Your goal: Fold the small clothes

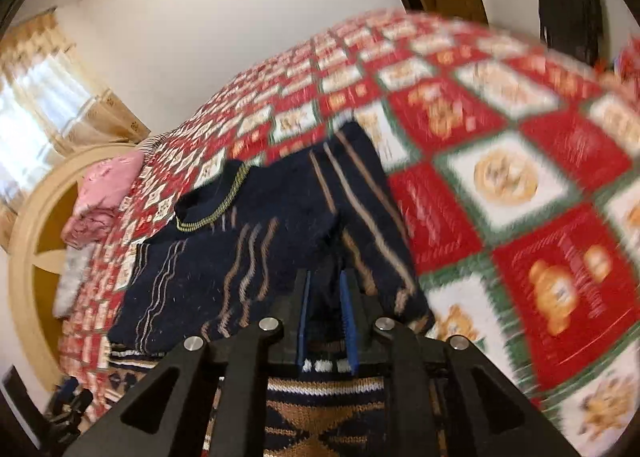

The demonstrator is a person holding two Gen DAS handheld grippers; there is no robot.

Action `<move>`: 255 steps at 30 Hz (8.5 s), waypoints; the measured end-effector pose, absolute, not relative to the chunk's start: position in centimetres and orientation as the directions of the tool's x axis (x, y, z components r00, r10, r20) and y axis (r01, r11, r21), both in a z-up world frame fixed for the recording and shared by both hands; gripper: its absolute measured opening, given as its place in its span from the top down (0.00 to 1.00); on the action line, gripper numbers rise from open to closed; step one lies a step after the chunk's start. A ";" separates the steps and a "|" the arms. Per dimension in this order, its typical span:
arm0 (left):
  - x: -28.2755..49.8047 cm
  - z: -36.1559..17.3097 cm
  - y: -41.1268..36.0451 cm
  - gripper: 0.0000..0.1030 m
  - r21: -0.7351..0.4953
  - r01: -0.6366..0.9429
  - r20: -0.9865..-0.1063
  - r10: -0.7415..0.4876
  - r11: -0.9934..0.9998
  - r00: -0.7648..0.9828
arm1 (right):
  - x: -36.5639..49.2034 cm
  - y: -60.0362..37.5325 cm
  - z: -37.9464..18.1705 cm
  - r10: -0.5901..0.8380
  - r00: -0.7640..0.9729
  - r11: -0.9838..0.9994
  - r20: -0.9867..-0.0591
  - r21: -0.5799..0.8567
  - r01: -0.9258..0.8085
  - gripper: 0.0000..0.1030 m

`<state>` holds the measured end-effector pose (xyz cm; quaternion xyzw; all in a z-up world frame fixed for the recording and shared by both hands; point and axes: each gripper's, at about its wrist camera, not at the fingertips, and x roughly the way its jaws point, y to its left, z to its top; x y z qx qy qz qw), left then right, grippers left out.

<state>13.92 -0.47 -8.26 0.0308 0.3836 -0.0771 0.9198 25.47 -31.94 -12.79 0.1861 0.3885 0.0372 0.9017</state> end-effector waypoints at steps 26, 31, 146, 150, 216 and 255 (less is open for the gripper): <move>14.8 -9.1 0.4 0.00 0.022 0.120 -0.730 -0.066 0.992 0.680 | 33.3 -27.6 -15.9 -0.102 0.660 0.994 -0.744 -0.097 0.045 0.85; 14.6 -8.9 1.6 0.00 0.007 0.105 -0.733 -0.066 0.994 0.677 | 32.1 -29.4 -13.3 -0.007 0.668 0.997 -0.744 0.049 0.066 0.83; 1.4 -15.4 5.4 0.83 -0.300 0.323 -0.815 -0.417 0.898 0.403 | -0.1 -28.3 -15.4 0.565 0.511 0.785 -0.648 0.612 -0.091 0.88; 1.1 -15.2 4.8 0.83 -0.251 0.353 -0.822 -0.391 0.901 0.414 | 0.0 -27.2 -14.4 0.530 0.524 0.818 -0.667 0.564 -0.109 0.88; 19.9 -11.5 -1.2 0.89 -0.254 0.268 -0.878 -0.337 0.930 0.339 | 5.6 -17.2 -16.5 0.314 0.256 0.730 -0.914 0.060 -0.681 0.31; 24.1 -7.2 -2.5 0.36 0.453 0.716 -0.692 -0.298 0.531 0.658 | 25.0 -32.4 -17.5 0.462 0.545 0.828 -0.700 0.560 0.018 0.89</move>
